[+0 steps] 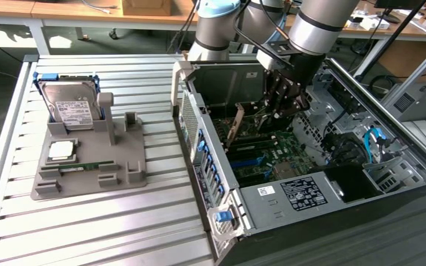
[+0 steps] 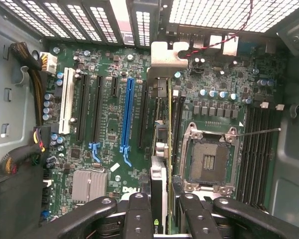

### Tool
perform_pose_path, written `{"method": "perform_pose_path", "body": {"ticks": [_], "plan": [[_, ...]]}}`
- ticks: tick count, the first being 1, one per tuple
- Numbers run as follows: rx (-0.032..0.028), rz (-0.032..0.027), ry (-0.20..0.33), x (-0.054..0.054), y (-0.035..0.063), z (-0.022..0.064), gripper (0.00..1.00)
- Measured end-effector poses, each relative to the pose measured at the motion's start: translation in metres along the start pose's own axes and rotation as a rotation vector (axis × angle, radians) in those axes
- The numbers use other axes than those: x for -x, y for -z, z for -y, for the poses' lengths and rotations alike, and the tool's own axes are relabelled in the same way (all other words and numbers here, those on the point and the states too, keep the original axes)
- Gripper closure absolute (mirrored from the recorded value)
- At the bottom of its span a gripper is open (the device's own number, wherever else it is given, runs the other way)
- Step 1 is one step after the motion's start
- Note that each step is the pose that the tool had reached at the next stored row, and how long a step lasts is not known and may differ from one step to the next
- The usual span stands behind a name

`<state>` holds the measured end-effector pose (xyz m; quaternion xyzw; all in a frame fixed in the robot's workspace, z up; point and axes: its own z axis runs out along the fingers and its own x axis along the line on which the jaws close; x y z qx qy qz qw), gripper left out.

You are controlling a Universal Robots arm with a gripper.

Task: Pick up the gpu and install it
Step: 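Insert the gpu into the slot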

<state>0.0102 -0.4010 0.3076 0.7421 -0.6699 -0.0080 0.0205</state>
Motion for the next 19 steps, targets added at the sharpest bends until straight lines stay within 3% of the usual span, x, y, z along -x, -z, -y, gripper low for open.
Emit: {"method": "perform_pose_path", "body": {"ticks": [5,9,19], "plan": [[0.0000,0.0036,-0.021,0.0000,-0.0004,0.0000,0.73],[-0.0013,0.0165,-0.021,0.0000,-0.0004,0.0000,0.73],[-0.0013,0.0170,-0.021,-0.0037,-0.0020,-0.0004,0.73]]}}
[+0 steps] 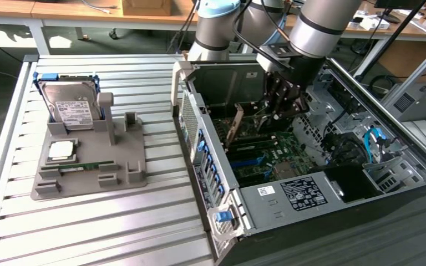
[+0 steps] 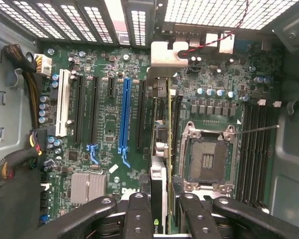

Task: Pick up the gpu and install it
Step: 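Insert the gpu into the slot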

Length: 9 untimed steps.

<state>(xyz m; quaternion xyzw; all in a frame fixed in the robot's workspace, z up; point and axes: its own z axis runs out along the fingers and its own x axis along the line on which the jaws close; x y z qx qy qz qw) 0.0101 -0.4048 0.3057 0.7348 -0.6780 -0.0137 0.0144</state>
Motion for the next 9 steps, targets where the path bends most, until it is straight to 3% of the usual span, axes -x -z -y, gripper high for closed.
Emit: {"method": "perform_pose_path", "body": {"ticks": [9], "plan": [[0.0000,-0.0001,0.000,-0.0057,-0.0011,-0.0004,0.73]]}}
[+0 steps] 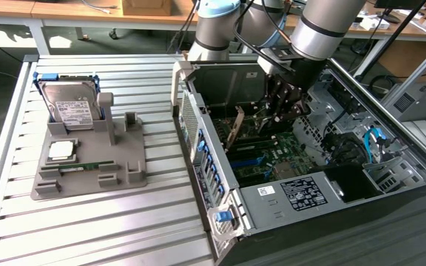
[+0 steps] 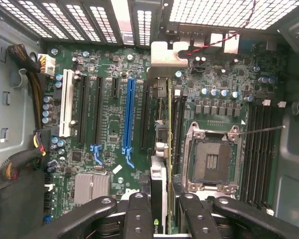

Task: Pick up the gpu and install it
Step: 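Insert the gpu into the slot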

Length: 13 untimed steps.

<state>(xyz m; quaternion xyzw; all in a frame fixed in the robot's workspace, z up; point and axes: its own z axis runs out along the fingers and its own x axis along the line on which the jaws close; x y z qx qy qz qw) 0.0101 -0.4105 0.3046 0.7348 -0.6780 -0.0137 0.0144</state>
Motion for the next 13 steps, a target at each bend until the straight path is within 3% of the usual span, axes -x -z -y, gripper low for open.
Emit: {"method": "perform_pose_path", "body": {"ticks": [13], "plan": [[0.0000,0.0000,0.000,-0.0056,-0.0008,-0.0004,0.73]]}}
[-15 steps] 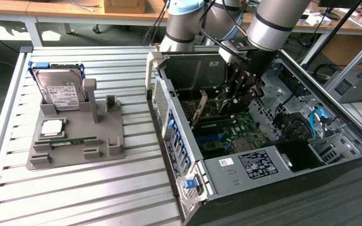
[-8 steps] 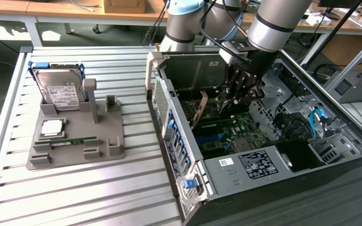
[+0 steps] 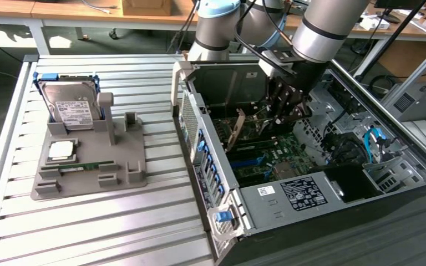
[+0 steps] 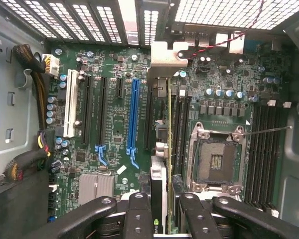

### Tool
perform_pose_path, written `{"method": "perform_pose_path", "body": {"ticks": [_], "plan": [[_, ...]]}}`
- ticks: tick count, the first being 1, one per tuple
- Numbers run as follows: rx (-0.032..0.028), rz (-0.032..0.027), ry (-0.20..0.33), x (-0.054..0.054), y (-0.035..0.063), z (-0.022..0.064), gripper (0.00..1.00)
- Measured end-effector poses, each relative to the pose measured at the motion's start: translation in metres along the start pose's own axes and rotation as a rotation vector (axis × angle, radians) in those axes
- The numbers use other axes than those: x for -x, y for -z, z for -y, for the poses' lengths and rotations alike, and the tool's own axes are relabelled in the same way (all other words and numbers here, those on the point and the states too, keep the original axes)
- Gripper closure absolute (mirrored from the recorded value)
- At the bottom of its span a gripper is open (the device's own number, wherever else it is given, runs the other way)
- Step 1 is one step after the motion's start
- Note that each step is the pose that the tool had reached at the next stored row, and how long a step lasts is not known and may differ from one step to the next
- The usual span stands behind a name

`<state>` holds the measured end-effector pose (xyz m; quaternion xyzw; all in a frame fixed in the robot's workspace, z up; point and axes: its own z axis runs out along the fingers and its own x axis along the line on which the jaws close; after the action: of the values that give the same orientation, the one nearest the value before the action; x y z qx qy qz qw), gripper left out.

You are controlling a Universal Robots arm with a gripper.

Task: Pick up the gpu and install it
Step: 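Insert the gpu into the slot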

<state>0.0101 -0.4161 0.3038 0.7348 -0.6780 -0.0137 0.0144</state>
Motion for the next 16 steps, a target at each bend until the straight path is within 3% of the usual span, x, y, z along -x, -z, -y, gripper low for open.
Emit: {"method": "perform_pose_path", "body": {"ticks": [16], "plan": [[0.0000,0.0000,0.000,-0.0051,-0.0010,-0.0018,0.73]]}}
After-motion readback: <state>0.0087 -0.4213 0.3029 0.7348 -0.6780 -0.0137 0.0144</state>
